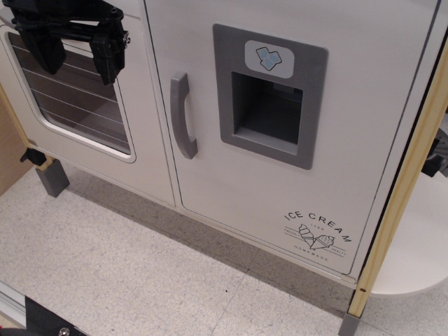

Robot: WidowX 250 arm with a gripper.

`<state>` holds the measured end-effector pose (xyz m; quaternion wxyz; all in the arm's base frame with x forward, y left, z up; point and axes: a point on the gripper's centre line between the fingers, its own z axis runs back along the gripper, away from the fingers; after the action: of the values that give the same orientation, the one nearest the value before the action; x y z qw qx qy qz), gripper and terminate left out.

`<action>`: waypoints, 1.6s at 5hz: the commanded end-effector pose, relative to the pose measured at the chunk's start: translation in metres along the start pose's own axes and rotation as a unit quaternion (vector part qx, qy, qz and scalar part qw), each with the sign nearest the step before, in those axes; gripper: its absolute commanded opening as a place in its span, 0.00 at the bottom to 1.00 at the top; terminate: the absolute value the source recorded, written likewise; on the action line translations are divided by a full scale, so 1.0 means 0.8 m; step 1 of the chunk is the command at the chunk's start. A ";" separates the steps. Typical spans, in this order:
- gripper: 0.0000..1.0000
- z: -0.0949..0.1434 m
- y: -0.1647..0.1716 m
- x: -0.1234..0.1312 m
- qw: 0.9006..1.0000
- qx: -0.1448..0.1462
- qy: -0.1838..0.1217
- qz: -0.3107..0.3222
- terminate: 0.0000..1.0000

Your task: Open fridge

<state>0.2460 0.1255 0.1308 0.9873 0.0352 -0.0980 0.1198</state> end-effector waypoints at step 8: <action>1.00 -0.109 -0.056 0.093 0.989 -0.021 -0.108 -0.102 0.00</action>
<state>0.3376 0.1063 0.0460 0.9820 0.0294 -0.1858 0.0152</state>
